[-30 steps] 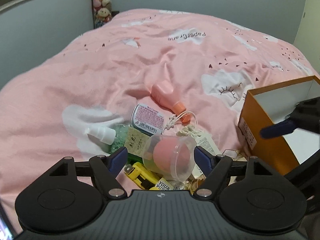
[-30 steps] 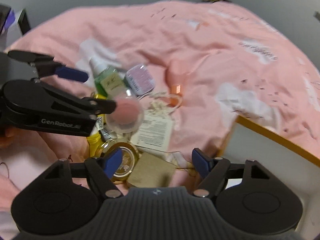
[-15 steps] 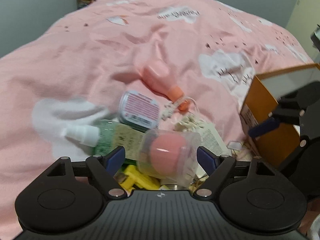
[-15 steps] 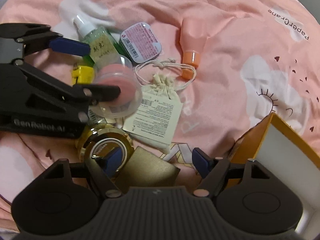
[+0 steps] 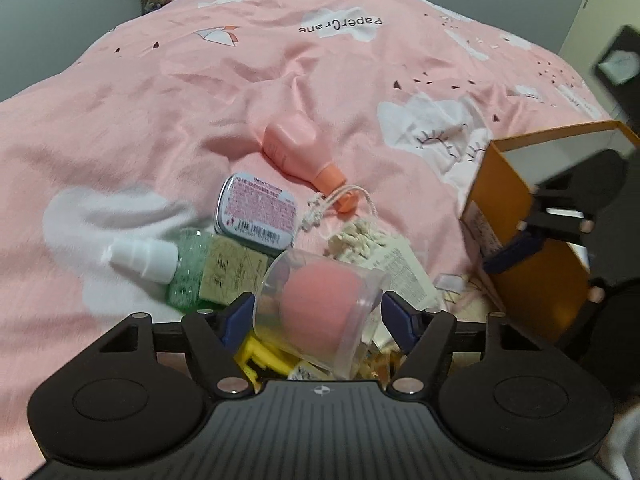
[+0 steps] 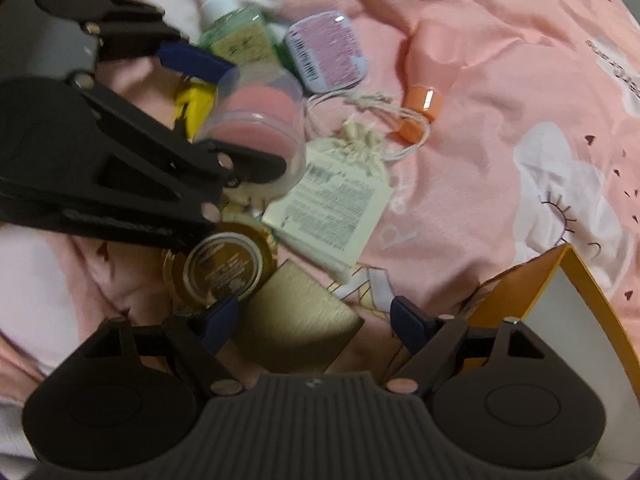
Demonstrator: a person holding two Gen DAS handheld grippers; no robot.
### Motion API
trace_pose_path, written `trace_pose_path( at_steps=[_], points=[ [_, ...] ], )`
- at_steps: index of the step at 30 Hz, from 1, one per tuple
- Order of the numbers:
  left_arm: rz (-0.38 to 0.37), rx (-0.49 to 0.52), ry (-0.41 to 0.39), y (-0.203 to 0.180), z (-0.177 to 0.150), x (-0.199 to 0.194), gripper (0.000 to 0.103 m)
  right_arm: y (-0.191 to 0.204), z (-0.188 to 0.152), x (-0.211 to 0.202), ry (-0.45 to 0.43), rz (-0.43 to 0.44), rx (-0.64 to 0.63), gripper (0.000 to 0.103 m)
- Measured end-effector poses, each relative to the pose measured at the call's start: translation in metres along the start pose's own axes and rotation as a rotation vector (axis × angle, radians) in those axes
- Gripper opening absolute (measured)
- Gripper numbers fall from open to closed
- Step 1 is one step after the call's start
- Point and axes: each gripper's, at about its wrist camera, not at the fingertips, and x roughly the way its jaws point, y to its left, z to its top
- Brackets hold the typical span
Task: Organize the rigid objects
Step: 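Grasp the clear cup with pink sponge with the left tool while the right tool grasps the small gold box, then carry the cup with the left tool and the gold box with the right tool into the box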
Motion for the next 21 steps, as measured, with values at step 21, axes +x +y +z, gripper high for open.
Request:
trace_pose_path(
  at_steps=[21],
  points=[
    [-0.006,-0.016,-0.051,-0.016,-0.027,-0.045,0.077,0.039,-0.016,0.015,0.038,-0.009,-0.343,0.074]
  ],
)
